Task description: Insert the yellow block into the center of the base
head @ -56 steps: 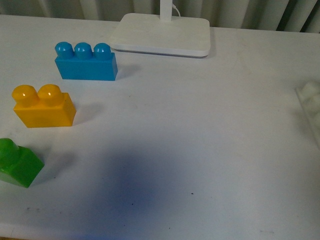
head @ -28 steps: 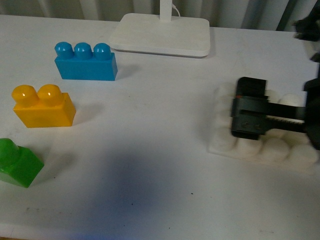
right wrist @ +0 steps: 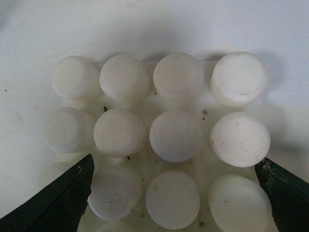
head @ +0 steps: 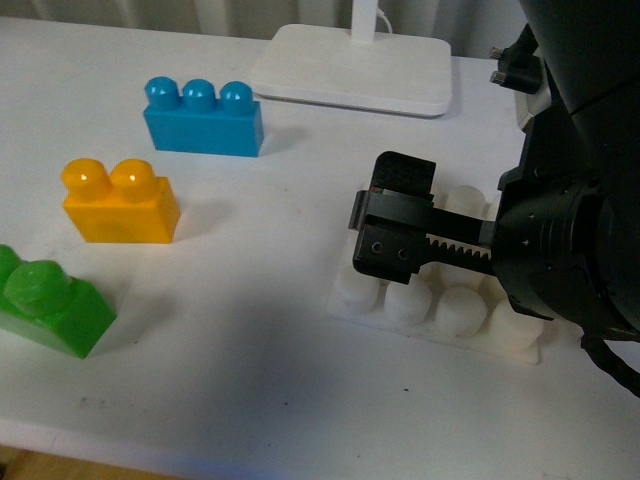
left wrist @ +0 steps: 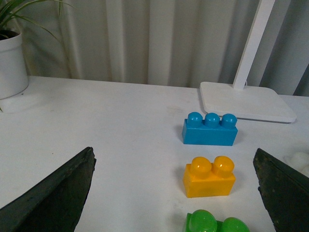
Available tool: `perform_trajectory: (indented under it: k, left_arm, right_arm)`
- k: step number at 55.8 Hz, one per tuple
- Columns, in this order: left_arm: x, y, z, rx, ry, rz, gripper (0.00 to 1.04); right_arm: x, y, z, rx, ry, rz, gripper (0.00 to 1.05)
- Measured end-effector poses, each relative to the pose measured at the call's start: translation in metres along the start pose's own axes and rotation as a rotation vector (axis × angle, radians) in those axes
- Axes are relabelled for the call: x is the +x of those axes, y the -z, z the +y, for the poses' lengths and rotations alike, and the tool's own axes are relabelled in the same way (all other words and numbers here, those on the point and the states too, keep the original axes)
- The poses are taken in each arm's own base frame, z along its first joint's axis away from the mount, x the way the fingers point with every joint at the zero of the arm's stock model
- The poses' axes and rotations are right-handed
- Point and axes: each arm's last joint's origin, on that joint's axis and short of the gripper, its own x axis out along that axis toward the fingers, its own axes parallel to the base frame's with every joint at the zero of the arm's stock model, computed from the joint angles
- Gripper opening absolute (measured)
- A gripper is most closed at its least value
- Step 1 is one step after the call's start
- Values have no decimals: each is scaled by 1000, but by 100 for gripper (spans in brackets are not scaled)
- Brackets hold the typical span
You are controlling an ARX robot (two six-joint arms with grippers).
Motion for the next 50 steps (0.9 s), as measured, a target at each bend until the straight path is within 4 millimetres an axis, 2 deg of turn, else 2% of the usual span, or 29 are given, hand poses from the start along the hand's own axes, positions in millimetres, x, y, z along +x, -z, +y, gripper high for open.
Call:
perform_trajectory:
  k: [16, 38, 45, 50]
  left_arm:
    - [0, 0, 0, 0, 0, 0, 98]
    - [0, 0, 0, 0, 0, 0, 98]
    - [0, 0, 0, 0, 0, 0, 98]
    - [0, 0, 0, 0, 0, 0, 98]
  right_arm:
    - [3, -4, 10, 45, -28, -12, 96]
    - [4, -9, 14, 90, -77, -23, 96]
    - [-1, -12, 7, 75, -104, -35, 96]
    - [-17, -21, -4, 46, -132, -93, 96]
